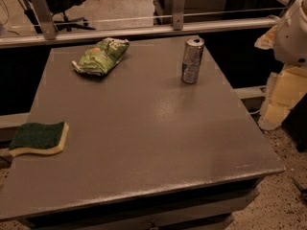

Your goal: Move green jalapeno chip bag near redbull can

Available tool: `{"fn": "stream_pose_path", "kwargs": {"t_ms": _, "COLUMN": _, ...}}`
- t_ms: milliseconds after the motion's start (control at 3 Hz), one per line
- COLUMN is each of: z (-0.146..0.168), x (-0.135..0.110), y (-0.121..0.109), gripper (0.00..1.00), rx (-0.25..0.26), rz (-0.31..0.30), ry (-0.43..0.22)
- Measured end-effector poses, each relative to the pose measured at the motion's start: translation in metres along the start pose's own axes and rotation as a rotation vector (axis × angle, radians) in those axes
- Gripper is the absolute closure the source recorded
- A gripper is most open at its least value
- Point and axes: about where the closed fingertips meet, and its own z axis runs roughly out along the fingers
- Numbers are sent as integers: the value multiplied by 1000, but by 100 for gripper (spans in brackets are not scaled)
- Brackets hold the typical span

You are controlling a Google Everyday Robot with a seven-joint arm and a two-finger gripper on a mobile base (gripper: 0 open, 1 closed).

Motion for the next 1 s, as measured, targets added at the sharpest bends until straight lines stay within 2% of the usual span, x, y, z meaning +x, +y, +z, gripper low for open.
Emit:
{"fn": "stream_pose_path", "kwargs": {"t_ms": 333, "z": 0, "x": 0, "y": 0, "gripper": 0, "rx": 0, "rz": 0, "ry": 0}}
{"fn": "stream_pose_path", "kwargs": {"t_ms": 667, "z": 7, "x": -34, "y": -12, "gripper": 0, "rx": 6, "rz": -35, "ry": -90}}
{"fn": "stream_pose_path", "kwargs": {"t_ms": 1000, "z": 42, "x": -133, "y": -50, "gripper": 0, "rx": -8, "rz": -76, "ry": -255}}
